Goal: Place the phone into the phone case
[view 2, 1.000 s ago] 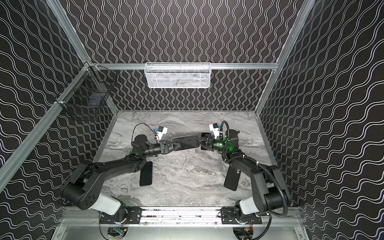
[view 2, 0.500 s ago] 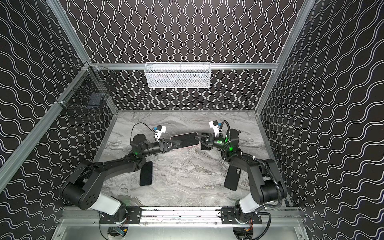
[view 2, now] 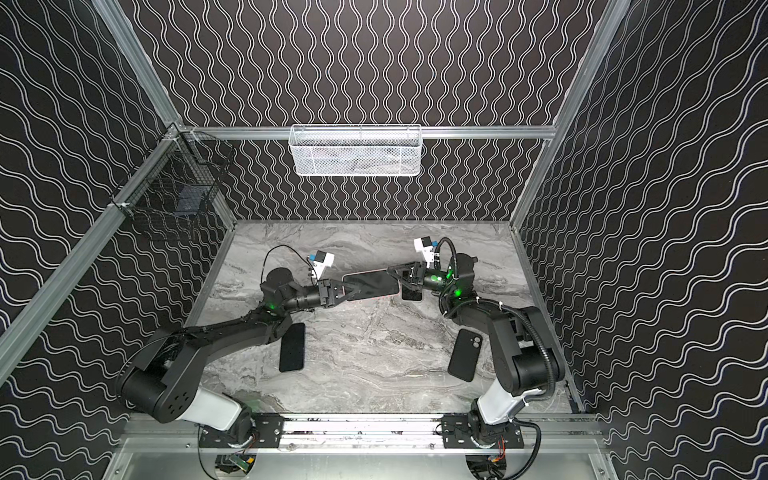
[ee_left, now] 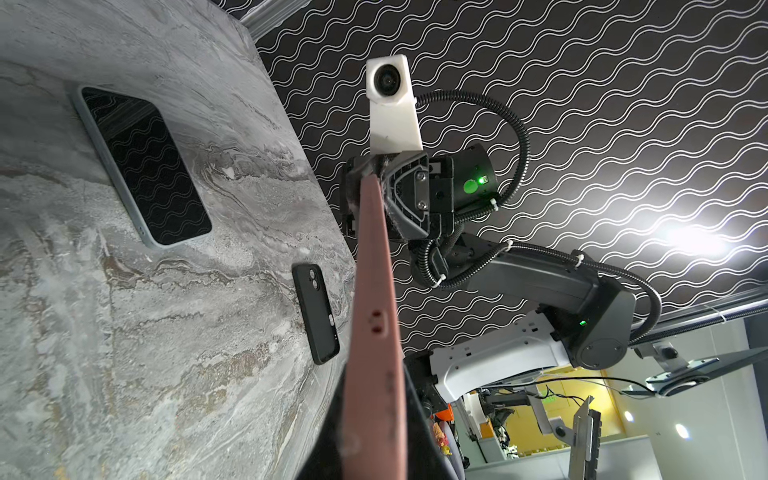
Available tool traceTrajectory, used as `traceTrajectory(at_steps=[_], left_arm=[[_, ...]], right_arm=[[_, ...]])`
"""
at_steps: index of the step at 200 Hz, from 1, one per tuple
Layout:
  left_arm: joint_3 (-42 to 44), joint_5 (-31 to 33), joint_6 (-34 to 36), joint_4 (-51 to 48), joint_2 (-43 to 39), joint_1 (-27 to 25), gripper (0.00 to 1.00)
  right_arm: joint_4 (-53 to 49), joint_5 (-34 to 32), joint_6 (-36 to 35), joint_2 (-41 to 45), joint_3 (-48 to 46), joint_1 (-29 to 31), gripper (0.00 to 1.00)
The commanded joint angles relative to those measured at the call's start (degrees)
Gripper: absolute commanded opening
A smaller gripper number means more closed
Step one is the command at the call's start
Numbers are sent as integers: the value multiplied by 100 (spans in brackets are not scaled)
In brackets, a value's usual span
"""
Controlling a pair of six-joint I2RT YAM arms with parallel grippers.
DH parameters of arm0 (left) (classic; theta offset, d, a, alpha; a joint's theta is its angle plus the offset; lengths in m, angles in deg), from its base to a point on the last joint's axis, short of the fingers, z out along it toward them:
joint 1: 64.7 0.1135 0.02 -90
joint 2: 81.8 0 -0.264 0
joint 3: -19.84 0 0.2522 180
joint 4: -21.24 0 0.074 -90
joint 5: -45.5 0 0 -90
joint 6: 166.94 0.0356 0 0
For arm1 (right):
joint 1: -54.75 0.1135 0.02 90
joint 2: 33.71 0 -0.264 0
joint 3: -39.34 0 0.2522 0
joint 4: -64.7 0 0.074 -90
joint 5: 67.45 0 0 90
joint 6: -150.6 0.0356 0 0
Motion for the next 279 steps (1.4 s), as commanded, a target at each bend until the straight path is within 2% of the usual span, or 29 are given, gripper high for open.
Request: traceTrajectory(at_steps=[1,30,54,67,80,92,104,127,163,200,223,279], left_arm=[[-61,-55,157,150,-46,-10,0],[-82,-48,195,70,-70,-6,0],[-102,-54,191,91,-53,-12,0],[-102,-56,176,105,-52,-9,0],[-102,-58,157,133,-52,-6,0],[-102,-58,155,136,-74,-9,0],[-106,-51,144,144,-95,-8,0],[-141,-48,157,71,-176,-11,0],[-231,-39,148,22,-210,-12,0],[-355,151,129,-33,-184,-8,0],[-472,458,108,-159,-213,-8,0],[-618,1601,259,-868,-538,-9,0]], right_arm=[[887,55,513,-102,-2,10,10],[476,-37,232,-21,-14,10,0],[-344,-178,-324,175,26,10,1],[-781,-274,-619,286,73,10,11],[-1193,-375,-882,405,118,-2,35],[-1429,-458,-1032,520,138,-45,47],[-1475,-508,-1028,642,106,-154,55],[-1398,-501,-890,881,-19,-383,63],[-2334,-493,-1459,1188,45,-421,65],[-2235,-532,-1378,1457,-279,-418,65],[-2186,-673,-1242,1686,-490,-412,65],[-2164,-1513,-794,2330,-1024,-146,65]])
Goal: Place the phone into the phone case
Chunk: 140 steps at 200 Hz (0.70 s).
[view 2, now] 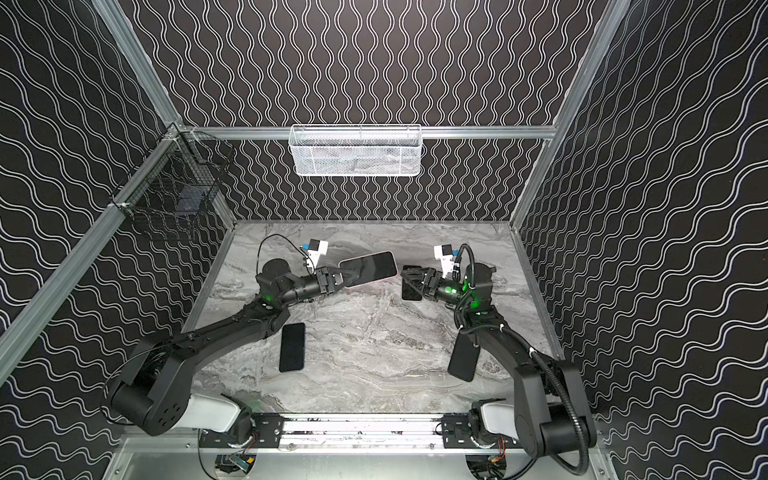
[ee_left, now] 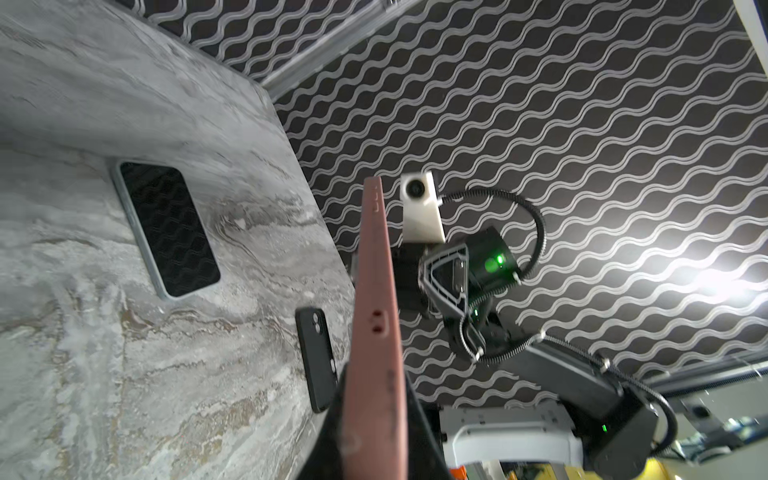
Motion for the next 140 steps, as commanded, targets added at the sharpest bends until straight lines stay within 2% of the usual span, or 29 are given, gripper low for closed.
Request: traceTrajectory(at_steps=[1,46,77,113,140], left_arm=[[-90,686,180,-41,-98,2,0],[-67,1319,-199,139,-140,-72,0],[-135,1453,-321,298,-117,-204,0],[-112,1467,-342,341,-151,-293,0],[-22,1412,-459,560,-76,-365,0]], right_arm=[[187,-443,339,158,-147,144,65],[915,-1114,901,63,-253,855,64],[1609,-1659,1219,-197,-222,1341,66],[2172,-1714,1544,-675,-62,1403,68],[2546,-1727,1751,-959,97,1404,64]])
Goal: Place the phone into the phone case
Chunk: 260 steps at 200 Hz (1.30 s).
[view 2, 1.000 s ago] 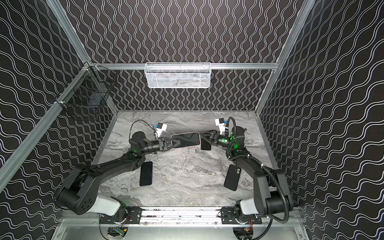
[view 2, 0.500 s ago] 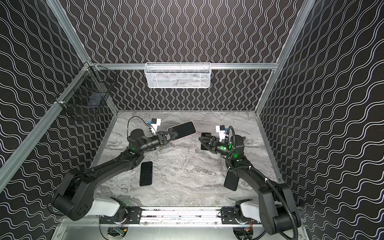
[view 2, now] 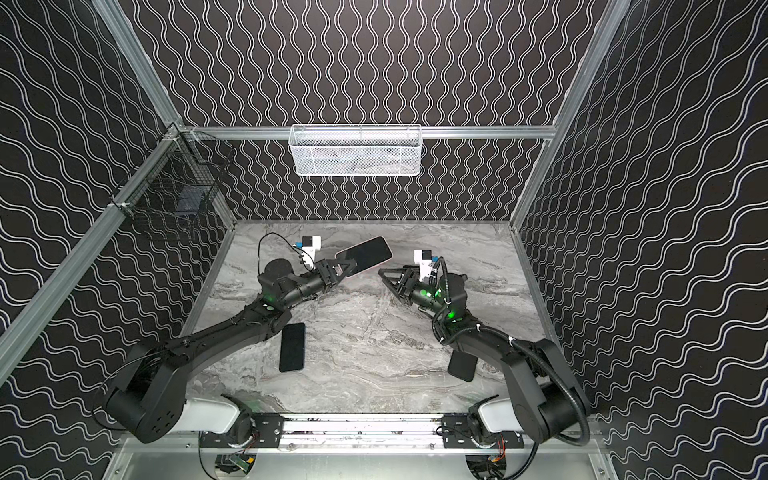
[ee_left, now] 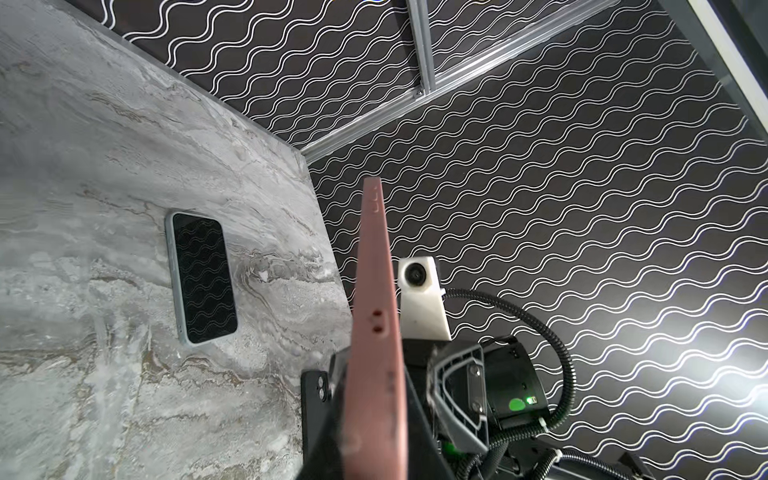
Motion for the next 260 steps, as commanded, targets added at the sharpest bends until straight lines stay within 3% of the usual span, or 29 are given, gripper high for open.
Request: traceTrajectory(at_steps=[1,38,102,162,186,218,235,244,260], left_arm=[[46,0,-110,666,41,-54,0],[136,16,-185,854,114,-117,0],[251,-33,-438,1260,311,-148,0],[315,-89,-496,1441,409,-154,30],[354,37,-380,1372,299,-145,60],[475,280,-110,1250,19,-137,76],[603,553,91,861,-241,-118,80],[676,764,277,351,-491,-79,87],[767,1292,767,-865,-1122,19,89]], right_arm=[[828,-112,358,-183,158,14,64],[885,-164,398,-454,412,11,52],[853,-355,401,-620,642,11,20],[103,-551,-86,-413,934,-15,4],[-157,-621,-199,-348,1024,-38,1],[-503,-608,-366,-233,1134,-106,0],[-844,-556,-531,-106,1204,-191,0],[-1139,-475,-668,-35,1285,-251,0],[-1957,-236,-1062,36,1560,-370,0]])
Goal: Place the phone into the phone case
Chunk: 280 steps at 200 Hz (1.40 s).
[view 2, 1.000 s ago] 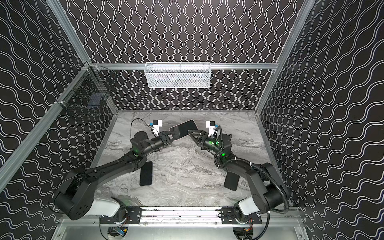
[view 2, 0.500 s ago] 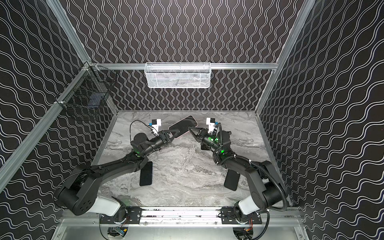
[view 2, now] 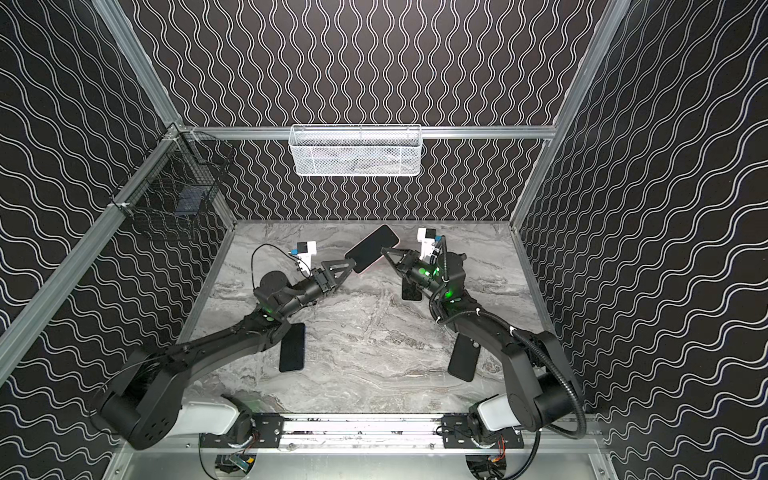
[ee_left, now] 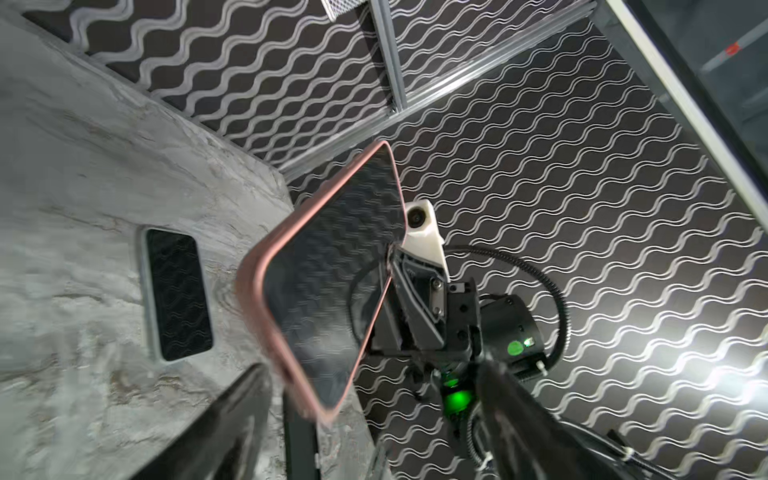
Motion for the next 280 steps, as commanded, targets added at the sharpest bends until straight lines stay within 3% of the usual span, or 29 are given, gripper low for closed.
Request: traceTrajectory(at_steps=[1,25,47,87,121,164,258,280], left_arm=[[87,831,845,-1502,-614,112,89],[-264,1769,2051,-3777,-1618,188,94],[-740,2284,3098,-5099,-2034,205,97],[-1448,1777,4286,-6226,-1861,345,98],[-1561,782,4613,-6335,-1551,456,98],[-1563,-285,4663,-6045,-1200,460,98],[-1492,-454,4505,-5864,-971,464,98],[-1484,-467,4491,-5842,-931,465,98]], right_arm=[[-883,308,-612,138,357,-125,0],[-2331,706,-1362,26,930,-290,0],[-3859,823,-2123,-389,1665,-368,0],[-5545,1395,-3160,-1801,2740,-420,0],[-7306,1586,-4315,-3245,4015,-419,0],[-8060,1792,-4811,-4403,5133,-410,0],[-8639,1592,-4968,-5651,6377,-468,0],[-8410,1569,-4768,-5637,6271,-547,6]])
